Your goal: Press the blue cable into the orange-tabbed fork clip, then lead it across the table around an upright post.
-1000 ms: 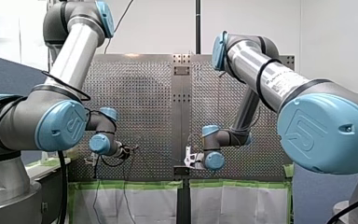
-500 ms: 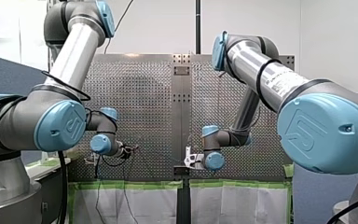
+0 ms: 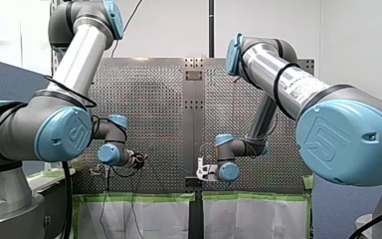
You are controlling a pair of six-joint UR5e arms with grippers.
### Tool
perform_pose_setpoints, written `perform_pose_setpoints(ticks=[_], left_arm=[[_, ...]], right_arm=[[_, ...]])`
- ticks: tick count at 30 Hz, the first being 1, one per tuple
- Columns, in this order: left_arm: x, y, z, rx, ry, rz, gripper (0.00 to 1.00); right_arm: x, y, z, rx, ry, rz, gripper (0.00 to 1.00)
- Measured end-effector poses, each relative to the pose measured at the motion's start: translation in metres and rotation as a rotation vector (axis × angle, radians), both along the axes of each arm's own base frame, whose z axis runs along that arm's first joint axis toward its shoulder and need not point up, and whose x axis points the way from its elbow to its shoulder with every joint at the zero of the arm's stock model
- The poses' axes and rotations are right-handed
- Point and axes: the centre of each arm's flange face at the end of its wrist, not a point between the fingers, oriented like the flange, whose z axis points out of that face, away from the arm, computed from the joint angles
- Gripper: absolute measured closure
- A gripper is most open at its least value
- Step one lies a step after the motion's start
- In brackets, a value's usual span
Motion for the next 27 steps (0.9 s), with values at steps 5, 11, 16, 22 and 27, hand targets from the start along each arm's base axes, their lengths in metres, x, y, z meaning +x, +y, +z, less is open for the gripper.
perform_pose_setpoints(ticks=[5,11,16,22,27], left_arm=[[-0.002,-0.007,0.001,0.012,-0.014,-0.002,0.0],[0.001,-0.015,0.004,0.009,-0.044,0.031,0.0],[0.007,-0.025,0.008,-0.003,-0.038,0.064,0.0],[0.014,-0.047,0.017,0.006,-0.041,0.069,0.0],[0.017,-0.069,0.024,0.012,-0.037,0.069,0.0]], right_arm=[[-0.001,-0.001,0.0,0.002,0.003,-0.002,1.0],[-0.002,-0.001,0.0,0.003,0.004,-0.004,1.0],[-0.002,-0.001,0.0,0.001,0.003,-0.005,1.0],[-0.002,-0.002,0.0,0.001,0.002,-0.005,1.0],[-0.002,-0.001,-0.001,0.002,0.003,-0.004,1.0]])
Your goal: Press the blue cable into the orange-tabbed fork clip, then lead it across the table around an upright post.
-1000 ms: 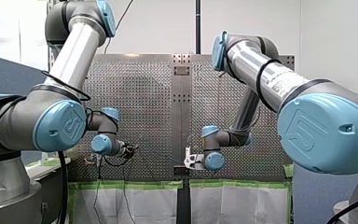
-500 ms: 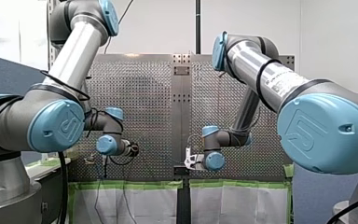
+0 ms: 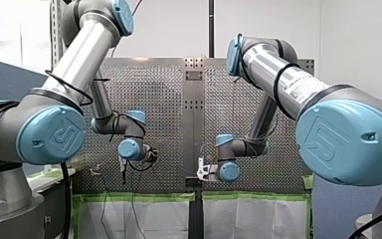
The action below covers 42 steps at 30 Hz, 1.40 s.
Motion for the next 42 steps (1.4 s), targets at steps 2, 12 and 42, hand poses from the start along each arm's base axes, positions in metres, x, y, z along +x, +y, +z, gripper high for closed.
perform_pose_setpoints(ticks=[2,12,42], left_arm=[[-0.002,-0.007,0.001,0.004,0.004,0.002,0.0],[-0.004,-0.007,-0.023,0.065,0.044,0.075,0.0],[0.036,-0.012,-0.029,0.26,-0.051,0.231,0.0]], right_arm=[[0.0,0.0,0.0,0.0,0.0,0.0,1.0],[0.0,0.0,0.0,0.0,0.0,0.0,1.0],[0.0,0.0,-0.001,-0.003,-0.001,-0.002,1.0]])
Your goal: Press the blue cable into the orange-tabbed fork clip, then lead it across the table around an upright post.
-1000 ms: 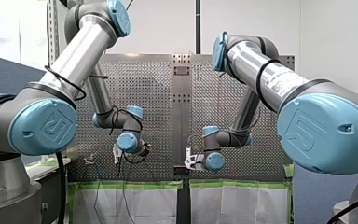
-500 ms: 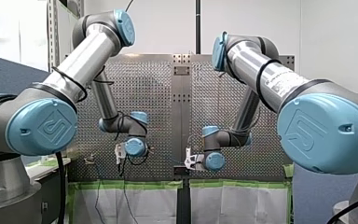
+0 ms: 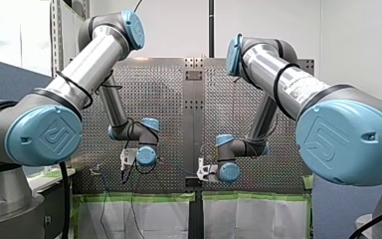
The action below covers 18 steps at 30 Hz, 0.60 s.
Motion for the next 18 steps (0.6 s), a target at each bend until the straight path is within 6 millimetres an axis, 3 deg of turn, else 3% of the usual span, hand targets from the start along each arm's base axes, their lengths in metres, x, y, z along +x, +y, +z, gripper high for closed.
perform_pose_setpoints(ticks=[8,18], left_arm=[[0.008,-0.009,0.002,-0.007,-0.005,-0.016,0.0],[0.026,-0.018,-0.022,-0.066,0.025,-0.007,0.0]], right_arm=[[0.0,0.0,0.0,-0.001,-0.001,0.0,1.0],[0.0,0.001,-0.001,0.003,0.001,0.003,1.0]])
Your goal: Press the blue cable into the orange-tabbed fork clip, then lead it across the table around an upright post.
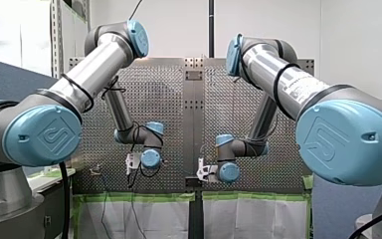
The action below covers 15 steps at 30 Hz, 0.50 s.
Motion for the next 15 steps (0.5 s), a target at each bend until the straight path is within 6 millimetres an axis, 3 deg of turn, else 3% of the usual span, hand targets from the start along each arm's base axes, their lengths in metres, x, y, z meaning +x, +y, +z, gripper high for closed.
perform_pose_setpoints(ticks=[7,15], left_arm=[[0.013,-0.005,0.003,-0.024,-0.021,0.006,0.0],[0.015,-0.007,0.004,-0.022,-0.023,0.005,0.0]], right_arm=[[0.0,0.0,0.0,-0.001,0.0,-0.002,1.0],[0.0,0.0,0.0,-0.002,0.004,-0.001,1.0]])
